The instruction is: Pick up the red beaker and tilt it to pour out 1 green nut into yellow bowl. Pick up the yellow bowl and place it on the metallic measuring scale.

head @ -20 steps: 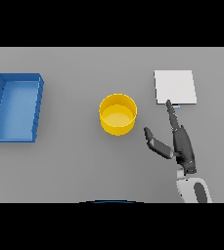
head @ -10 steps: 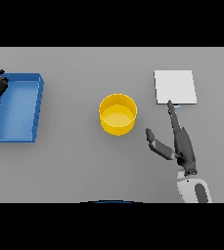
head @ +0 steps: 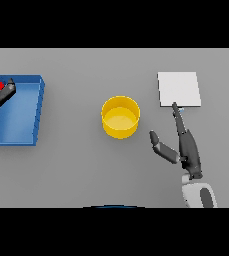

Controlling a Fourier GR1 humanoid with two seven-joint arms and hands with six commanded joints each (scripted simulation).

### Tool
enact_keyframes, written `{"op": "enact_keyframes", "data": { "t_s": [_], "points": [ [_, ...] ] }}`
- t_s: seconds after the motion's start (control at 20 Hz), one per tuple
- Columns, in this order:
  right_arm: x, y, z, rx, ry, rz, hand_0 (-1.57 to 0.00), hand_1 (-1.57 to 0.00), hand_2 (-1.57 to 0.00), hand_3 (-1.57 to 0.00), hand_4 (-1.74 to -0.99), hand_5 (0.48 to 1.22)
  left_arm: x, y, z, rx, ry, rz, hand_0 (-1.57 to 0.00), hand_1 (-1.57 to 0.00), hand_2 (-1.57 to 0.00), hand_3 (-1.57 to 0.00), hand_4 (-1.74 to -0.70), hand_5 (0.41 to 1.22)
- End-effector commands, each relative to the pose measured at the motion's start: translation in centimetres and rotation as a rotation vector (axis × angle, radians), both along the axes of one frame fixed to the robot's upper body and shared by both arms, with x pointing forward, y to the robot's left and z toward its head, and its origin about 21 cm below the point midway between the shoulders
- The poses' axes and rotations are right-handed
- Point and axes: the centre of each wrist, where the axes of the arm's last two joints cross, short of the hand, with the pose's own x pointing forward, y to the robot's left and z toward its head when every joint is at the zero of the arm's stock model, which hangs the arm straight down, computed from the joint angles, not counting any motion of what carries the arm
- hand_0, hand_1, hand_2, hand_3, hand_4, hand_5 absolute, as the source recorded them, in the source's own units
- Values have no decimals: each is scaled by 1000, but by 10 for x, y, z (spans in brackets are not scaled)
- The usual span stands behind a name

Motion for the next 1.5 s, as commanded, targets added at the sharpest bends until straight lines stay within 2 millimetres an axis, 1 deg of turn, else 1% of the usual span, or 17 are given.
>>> {"op": "enact_keyframes", "data": {
  "t_s": [0.0, 0.1, 0.15, 0.25, 0.4, 0.45, 0.5, 0.55, 0.7, 0.75, 0.8, 0.95, 1.15, 1.25, 1.3, 1.4, 1.45],
  "points": [
    [0, -1, -1, 1, 7, -2, 1, 1, 1, 1, -1005, 634, 0, 0, 0, 9, 17, -17, -772, -637, -652, -614, -920, 677],
    [-3, 3, 1, -3, -9, 12, 1, 1, 1, 1, -1009, 639, 2, 1, 1, 46, 43, -50, -494, -407, -417, -393, -857, 657],
    [-3, 4, 1, -6, -9, 12, 1, 1, 1, 1, -1011, 639, 4, -4, -5, 57, 62, -68, -395, -325, -334, -314, -836, 657],
    [-3, 4, -2, -9, -2, 6, 1, 1, 1, 1, -1012, 639, 2, -1, -7, 67, 53, -91, -252, -208, -213, -201, -810, 657],
    [0, 4, 2, -30, 9, 11, 1, 1, 1, 1, -1021, 640, 3, 1, -9, 67, 31, -91, -129, -106, -109, -102, -790, 649],
    [2, 4, 4, -69, 31, 11, 1, 1, 1, 1, -1020, 640, 4, 3, -7, 68, 22, -91, -103, -85, -87, -82, -782, 651],
    [5, 1, 9, -94, 22, 62, 1, 1, 1, 1, -1014, 666, 3, -1, -10, 71, 11, -99, -82, -67, -69, -65, -773, 655],
    [11, -3, 13, -135, 28, 111, 1, 1, 1, 1, -1005, 669, 4, 0, -7, 78, -1, -106, -65, -54, -55, -52, -763, 657],
    [36, -6, 31, -401, 36, 238, 1, 1, 1, 1, -1071, 678, 4, -2, -7, 64, -8, -113, -33, -27, -28, -26, -746, 662],
    [40, -5, 33, -466, 41, 278, 1, 1, 1, 1, -1094, 677, 4, -3, -6, 66, -20, -125, -26, -21, -22, -21, -743, 664],
    [48, -3, 42, -551, 12, 313, 1, 1, 1, 1, -1122, 674, 5, -3, -7, 63, -14, -120, -21, -17, -17, -16, -740, 668],
    [64, 6, 55, -751, -14, 440, 1, 1, 1, 1, -1192, 677, 5, -4, -7, 78, -13, -125, -10, -8, -8, -8, -733, 680],
    [83, 22, 66, -970, -65, 591, 1, 1, 1, 1, -1225, 684, 4, -4, -5, 75, 4, -127, -4, -3, -3, -3, -739, 696],
    [91, 27, 65, -1087, -77, 640, 1, 1, 1, 1, -1227, 698, 1, 0, -8, 86, 3, -124, -2, -1, -1, -1, -743, 701],
    [95, 35, 66, -1135, -79, 676, 1, 1, 1, 1, -1223, 703, 4, -2, -6, 82, 7, -115, -1, -1, -1, -1, -744, 702],
    [100, 41, 65, -1202, -88, 737, 1, 1, 1, 1, -1215, 711, 4, -4, -5, 77, 2, -124, 0, 0, 0, 0, -745, 704],
    [101, 45, 65, -1219, -76, 755, 1, 1, 1, 1, -1213, 714, 2, 1, -7, 76, 2, -120, 0, 0, 0, 0, -746, 706]
  ]
}}
